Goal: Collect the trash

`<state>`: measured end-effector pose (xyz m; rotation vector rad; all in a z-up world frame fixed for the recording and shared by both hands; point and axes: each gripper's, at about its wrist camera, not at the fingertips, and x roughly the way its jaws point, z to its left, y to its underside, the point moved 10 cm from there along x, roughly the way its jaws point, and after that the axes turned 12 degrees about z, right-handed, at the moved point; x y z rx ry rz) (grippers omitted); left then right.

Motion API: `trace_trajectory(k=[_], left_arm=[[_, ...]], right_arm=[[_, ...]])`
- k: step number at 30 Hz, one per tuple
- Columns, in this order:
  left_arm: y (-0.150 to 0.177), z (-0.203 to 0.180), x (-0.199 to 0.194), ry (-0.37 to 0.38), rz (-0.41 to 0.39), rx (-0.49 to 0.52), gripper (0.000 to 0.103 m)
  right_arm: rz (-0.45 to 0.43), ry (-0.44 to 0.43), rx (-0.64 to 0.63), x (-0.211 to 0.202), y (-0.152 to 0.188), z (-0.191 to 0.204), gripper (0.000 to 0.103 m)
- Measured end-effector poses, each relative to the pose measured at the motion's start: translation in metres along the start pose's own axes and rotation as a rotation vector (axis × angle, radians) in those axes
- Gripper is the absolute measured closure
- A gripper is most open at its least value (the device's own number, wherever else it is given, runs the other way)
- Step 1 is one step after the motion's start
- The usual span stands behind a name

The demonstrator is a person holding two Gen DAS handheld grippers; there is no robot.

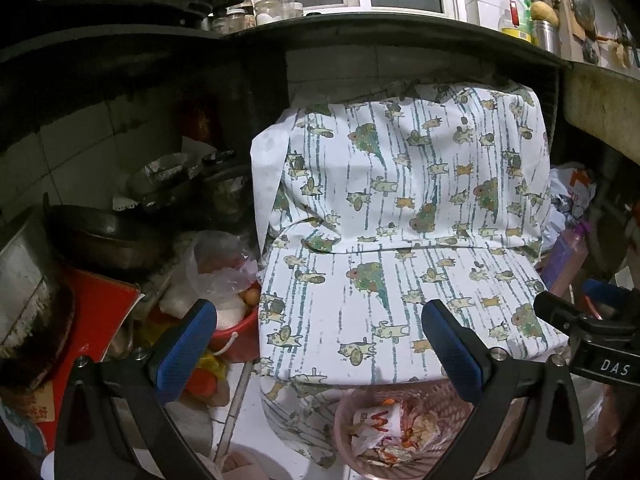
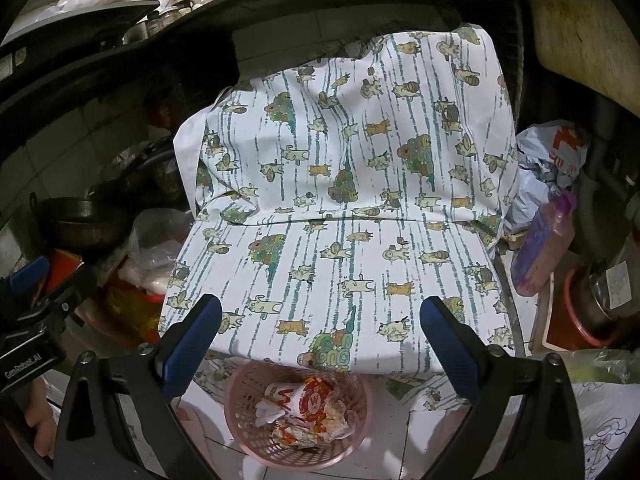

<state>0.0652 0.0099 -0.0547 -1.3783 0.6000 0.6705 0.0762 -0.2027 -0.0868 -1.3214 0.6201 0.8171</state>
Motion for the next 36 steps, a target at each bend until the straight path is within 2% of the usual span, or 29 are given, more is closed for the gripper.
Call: trace_trajectory(k=[12,17,24,30,36], left_arm=[[-0.0012,0.001,-0.0011,0.001,-0.008,0.005,0.0],[-0.004,0.0051,-0.0048,-0.026,-0.033,0.007,0.0],[-0.0028,0.0083,-0.0019,-0.027,-0.015,-0.004,0.0],[-0.0026,0.0096,-0.0012,-0.022,-0.014,-0.011,0.0],[0.0013,0.0071,0.002,0.018,0.01,-0.053,0.0]], right_arm=[[0.0,0.001,0.001,-0.0005,0.0003,0.0,0.004],[-0.001,0.0,0.002,-0.0003,0.0001,0.0003,0.004],[-0.002,0.0,0.0,-0.0001,0.0001,0.0009,0.004],[0.003,-0.001,-0.002,0.0001,-0.0001,-0.0011,0.004],[0.002,0.0,-0.006,-0.0004,-0.001,-0.0035,0.004]])
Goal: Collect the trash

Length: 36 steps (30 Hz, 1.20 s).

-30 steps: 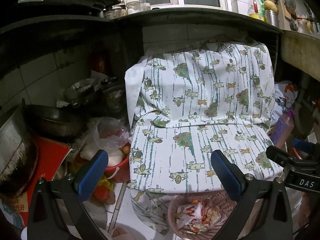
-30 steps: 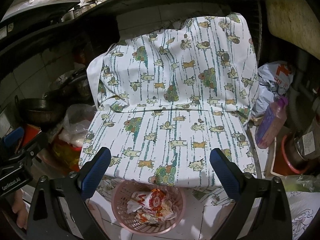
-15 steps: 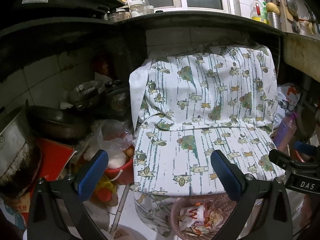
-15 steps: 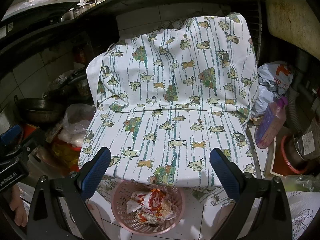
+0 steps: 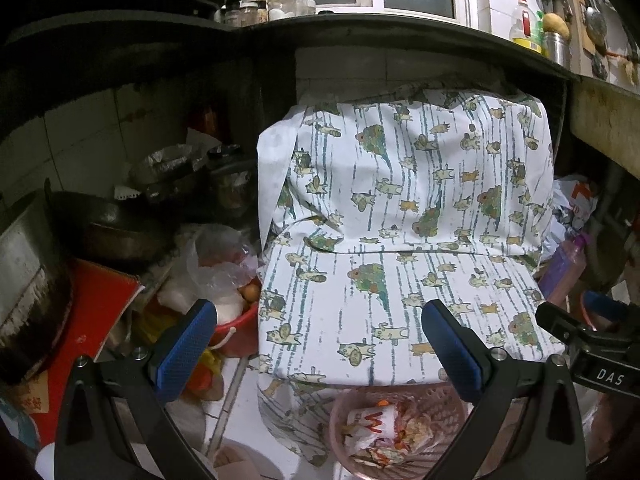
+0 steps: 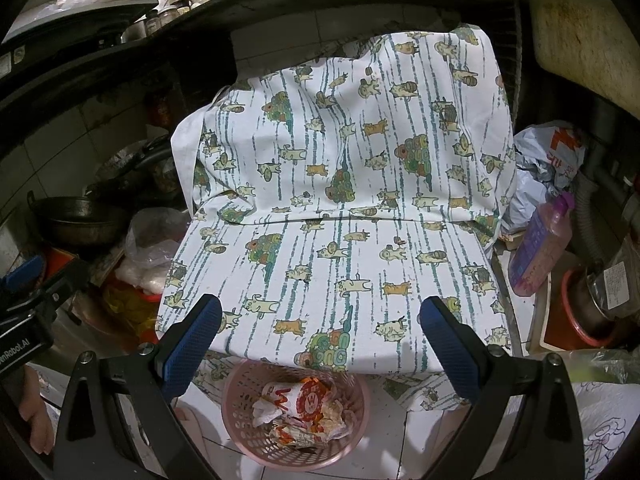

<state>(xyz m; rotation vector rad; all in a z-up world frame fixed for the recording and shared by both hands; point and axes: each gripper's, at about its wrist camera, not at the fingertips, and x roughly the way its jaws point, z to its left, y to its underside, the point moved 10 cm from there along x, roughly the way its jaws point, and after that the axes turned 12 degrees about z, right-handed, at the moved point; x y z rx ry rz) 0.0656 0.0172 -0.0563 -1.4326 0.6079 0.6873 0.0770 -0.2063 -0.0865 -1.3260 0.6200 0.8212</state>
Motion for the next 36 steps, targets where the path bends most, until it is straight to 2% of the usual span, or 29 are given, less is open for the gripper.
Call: trace_trajectory(k=[7,19,36], left_arm=[[0.0,0.006,0.003,0.078,0.04,-0.072,0.0],[-0.002,0.007,-0.004,0.016,0.001,-0.041,0.0],[-0.003,0.011,-0.005,-0.01,-0.007,-0.037,0.0]], right_arm=[[0.001,-0.001,0.003,0.0,0.0,0.001,0.004],[0.003,0.0,0.004,0.0,0.001,0.001,0.004],[0.004,0.001,0.002,0.0,0.001,-0.002,0.004]])
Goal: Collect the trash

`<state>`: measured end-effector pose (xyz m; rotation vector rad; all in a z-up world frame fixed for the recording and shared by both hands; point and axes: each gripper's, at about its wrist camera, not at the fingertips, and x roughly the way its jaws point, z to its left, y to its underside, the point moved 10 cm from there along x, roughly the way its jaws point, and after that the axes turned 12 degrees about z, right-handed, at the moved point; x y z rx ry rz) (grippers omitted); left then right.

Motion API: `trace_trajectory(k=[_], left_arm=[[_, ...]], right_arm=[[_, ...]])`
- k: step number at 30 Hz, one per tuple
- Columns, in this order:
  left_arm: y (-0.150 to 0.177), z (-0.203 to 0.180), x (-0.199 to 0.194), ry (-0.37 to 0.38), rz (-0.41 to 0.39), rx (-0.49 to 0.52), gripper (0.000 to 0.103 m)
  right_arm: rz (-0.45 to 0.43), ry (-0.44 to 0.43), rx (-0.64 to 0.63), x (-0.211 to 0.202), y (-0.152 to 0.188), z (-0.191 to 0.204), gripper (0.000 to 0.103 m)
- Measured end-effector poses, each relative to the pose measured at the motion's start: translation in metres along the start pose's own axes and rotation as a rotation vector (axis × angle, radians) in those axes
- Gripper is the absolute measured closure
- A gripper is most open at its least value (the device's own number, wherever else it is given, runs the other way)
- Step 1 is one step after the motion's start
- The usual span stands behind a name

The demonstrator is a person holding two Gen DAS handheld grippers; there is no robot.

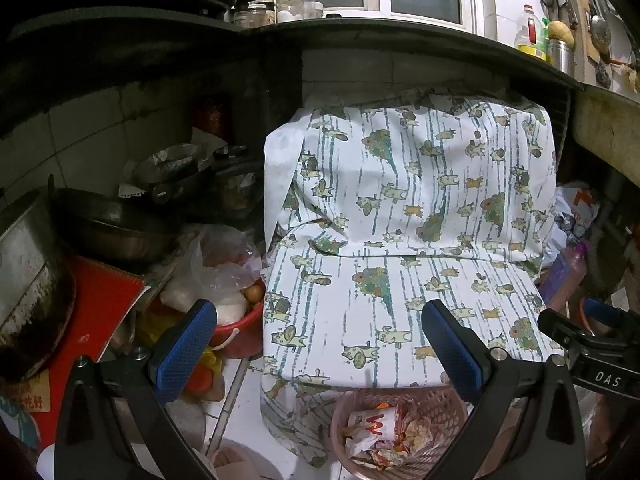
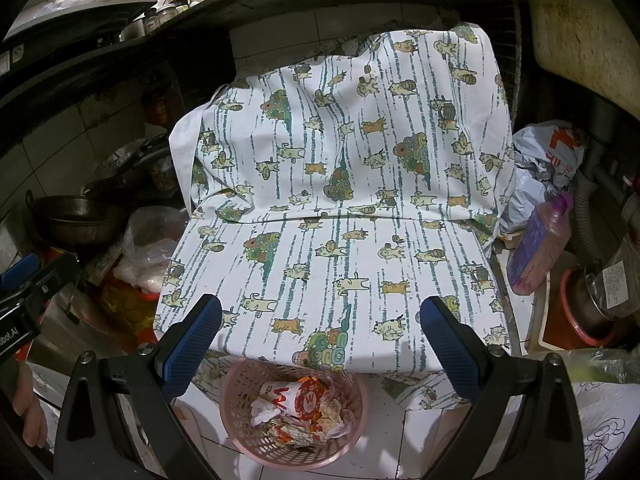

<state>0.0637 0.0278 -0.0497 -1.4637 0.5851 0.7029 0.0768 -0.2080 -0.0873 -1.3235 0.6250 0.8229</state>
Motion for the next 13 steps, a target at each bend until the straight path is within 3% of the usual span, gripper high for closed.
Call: trace_trajectory(k=[13], left_arm=[[-0.0028,-0.0073,-0.0071,-0.007,-0.039,0.045,0.0]], right_arm=[[0.003,-0.002,0.0,0.0002,0.0004,-0.0015,0.004]])
